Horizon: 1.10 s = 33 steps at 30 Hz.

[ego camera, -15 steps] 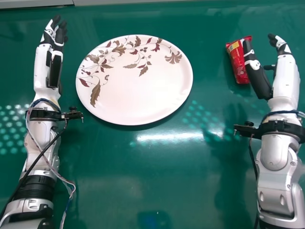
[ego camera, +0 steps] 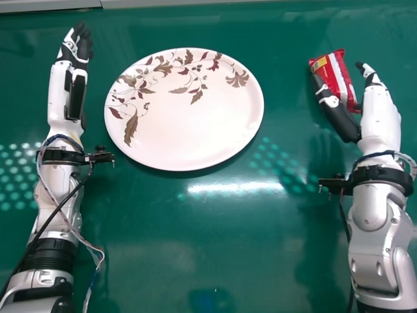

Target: Pick up biscuit and place it in the plate

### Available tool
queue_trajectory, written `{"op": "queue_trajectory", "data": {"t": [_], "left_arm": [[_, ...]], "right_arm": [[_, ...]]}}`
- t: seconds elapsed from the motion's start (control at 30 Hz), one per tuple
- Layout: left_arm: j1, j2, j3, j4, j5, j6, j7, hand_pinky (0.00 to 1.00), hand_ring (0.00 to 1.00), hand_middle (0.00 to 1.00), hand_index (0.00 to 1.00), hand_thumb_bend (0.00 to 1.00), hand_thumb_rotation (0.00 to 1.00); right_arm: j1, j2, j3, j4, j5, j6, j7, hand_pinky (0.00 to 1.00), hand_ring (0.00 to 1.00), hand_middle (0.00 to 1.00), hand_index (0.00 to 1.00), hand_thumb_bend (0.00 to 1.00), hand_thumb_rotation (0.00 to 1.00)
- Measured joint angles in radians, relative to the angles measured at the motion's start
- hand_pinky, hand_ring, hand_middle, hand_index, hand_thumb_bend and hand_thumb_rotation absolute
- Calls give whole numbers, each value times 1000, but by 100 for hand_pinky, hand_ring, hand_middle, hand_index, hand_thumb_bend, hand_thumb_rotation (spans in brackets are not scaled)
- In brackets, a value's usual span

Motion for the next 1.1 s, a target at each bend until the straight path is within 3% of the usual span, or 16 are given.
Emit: {"op": "queue_trajectory", "data": {"t": [0.3, 0.6, 0.73, 1.1], "left_arm": [[-24, 3, 0, 51, -3, -32, -6, 100, 100, 100, 100, 83, 85], [-32, 7, 0, 62, -7, -49, -5, 100, 100, 100, 100, 86, 84], [-32, 7, 1, 61, -15, -49, -5, 100, 100, 100, 100, 86, 85], [-27, 8, 0, 49, -15, -50, -3, 100, 100, 100, 100, 85, 89]], "right_arm": [[-50, -39, 15, 39, -23, 58, 52, 73, 97, 100, 99, 100, 48], [-214, -94, 9, 276, 10, 71, 44, 80, 99, 100, 100, 100, 50], [-261, -125, 12, 356, 17, 67, 43, 79, 100, 100, 100, 100, 49], [-310, -164, 33, 439, 34, 105, 62, 85, 100, 100, 100, 100, 50]]}}
